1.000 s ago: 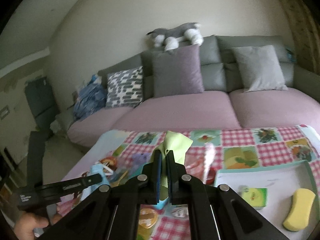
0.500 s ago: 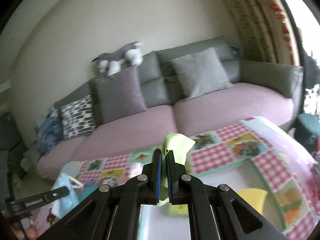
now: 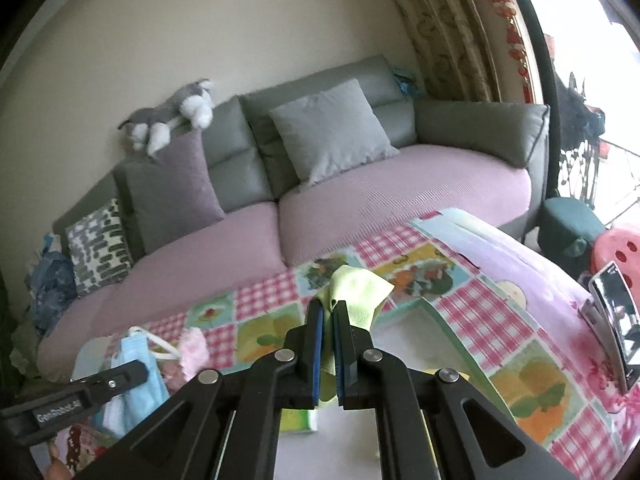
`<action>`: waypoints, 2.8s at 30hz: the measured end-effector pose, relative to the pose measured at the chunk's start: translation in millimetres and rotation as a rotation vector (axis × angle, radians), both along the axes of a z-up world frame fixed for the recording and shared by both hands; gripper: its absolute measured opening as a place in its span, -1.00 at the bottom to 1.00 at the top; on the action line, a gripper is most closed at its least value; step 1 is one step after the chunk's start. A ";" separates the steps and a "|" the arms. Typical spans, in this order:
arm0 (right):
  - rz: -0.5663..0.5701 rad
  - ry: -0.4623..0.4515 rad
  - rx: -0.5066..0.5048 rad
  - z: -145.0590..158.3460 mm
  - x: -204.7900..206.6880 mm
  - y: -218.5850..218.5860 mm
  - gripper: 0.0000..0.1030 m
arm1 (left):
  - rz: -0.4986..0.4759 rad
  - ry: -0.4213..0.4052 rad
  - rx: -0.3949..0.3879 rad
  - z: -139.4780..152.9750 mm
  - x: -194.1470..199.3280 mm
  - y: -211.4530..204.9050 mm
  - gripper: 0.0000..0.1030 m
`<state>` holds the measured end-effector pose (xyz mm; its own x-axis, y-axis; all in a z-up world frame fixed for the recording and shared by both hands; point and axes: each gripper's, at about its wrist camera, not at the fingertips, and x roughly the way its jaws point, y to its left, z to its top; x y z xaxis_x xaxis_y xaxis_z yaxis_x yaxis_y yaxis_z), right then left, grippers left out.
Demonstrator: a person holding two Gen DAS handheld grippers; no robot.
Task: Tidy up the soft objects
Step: 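Carry the mask with the left tool while the right tool carries the cloth to the tray, then open the left tool to drop the mask in the tray while the right tool releases the cloth, then withdraw both tools from the tray back toward the remaining items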
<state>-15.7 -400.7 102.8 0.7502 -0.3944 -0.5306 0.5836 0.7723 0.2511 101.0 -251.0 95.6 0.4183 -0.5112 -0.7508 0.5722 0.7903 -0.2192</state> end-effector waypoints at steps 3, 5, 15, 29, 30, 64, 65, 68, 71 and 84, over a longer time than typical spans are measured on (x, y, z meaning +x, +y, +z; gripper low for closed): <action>-0.016 0.034 0.027 -11.2 3.5 -9.0 -0.89 | -0.026 -0.016 0.029 -11.4 1.4 -17.8 -0.75; -0.019 0.053 0.047 -19.2 5.7 -13.6 -0.89 | -0.032 0.007 0.030 -22.3 9.6 -26.1 -0.75; -0.040 0.254 0.162 -68.1 22.3 -26.9 -0.90 | -0.013 0.109 0.069 -78.8 36.8 -42.5 -0.75; -0.036 0.306 0.208 -79.9 26.2 -27.2 -0.89 | -0.004 0.173 0.143 -113.3 39.2 -49.6 -0.75; -0.035 0.309 0.212 -80.7 26.5 -27.7 -0.89 | -0.007 0.174 0.145 -114.5 38.4 -50.9 -0.75; -0.019 0.386 0.156 -64.5 18.6 -11.3 -0.18 | 0.140 0.033 0.215 -62.7 22.4 -14.3 0.50; -0.017 0.387 0.154 -64.0 18.2 -10.5 -0.16 | 0.149 0.030 0.219 -61.3 22.1 -10.9 0.50; -0.001 0.396 0.151 -64.2 19.2 -7.7 0.02 | 0.168 0.024 0.229 -60.0 22.2 -3.2 0.50; 0.010 0.420 0.146 -67.8 21.8 -5.0 0.15 | 0.190 0.025 0.248 -63.1 23.5 3.1 0.51; -0.011 0.414 0.126 -66.4 19.0 -7.1 0.63 | 0.266 0.047 0.252 -71.0 27.9 12.6 0.64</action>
<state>3.3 -407.8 36.4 0.4600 -0.3143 -0.8304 0.6629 0.7438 0.0856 128.9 -238.4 24.6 0.4740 -0.1857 -0.8607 0.3333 0.9426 -0.0198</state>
